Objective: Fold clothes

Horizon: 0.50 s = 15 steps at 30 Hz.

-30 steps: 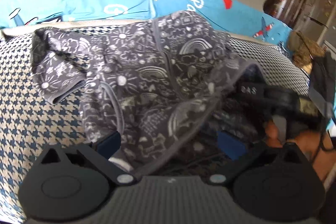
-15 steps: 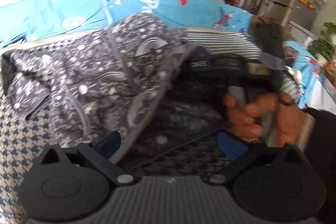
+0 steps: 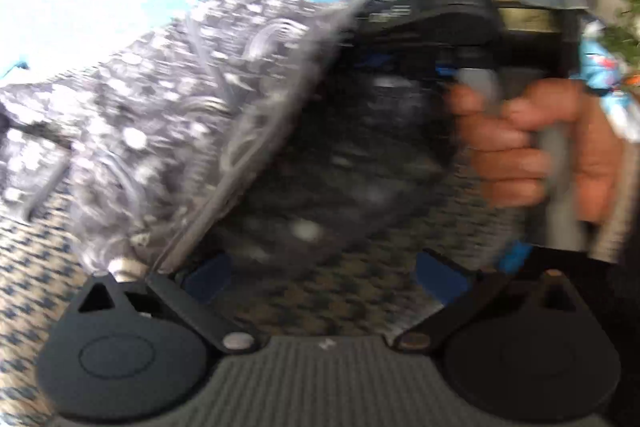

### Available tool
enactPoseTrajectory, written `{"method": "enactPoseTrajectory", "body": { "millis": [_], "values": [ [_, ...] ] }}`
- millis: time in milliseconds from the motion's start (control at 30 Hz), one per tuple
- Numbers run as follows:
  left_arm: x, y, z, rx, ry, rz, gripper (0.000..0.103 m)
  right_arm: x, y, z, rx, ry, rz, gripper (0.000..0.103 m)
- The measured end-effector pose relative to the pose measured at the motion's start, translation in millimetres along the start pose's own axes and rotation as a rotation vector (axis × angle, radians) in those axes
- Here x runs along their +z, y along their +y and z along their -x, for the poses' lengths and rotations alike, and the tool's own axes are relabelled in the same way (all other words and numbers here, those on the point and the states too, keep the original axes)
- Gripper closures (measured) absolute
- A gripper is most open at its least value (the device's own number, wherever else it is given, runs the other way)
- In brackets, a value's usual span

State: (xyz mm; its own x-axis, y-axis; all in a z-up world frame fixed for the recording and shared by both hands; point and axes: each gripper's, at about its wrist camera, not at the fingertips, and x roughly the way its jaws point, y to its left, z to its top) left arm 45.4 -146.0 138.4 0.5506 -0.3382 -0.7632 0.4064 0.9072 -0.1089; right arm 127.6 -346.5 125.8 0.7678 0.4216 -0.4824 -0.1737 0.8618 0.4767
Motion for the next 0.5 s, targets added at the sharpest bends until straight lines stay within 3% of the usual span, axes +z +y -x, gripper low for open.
{"method": "enactPoseTrajectory", "body": {
  "millis": [233,400,500],
  "values": [
    [5,31,-11,0.238,-0.022,0.142,0.0,1,-9,9,-0.043,0.01,0.057,0.089],
    [7,33,-21,0.337,-0.011,0.137,0.0,-6,-19,11,-0.116,0.06,0.114,0.083],
    [15,39,-23,0.346,-0.013,0.159,0.0,-11,-26,10,-0.172,0.1,0.14,0.083]
  ]
}}
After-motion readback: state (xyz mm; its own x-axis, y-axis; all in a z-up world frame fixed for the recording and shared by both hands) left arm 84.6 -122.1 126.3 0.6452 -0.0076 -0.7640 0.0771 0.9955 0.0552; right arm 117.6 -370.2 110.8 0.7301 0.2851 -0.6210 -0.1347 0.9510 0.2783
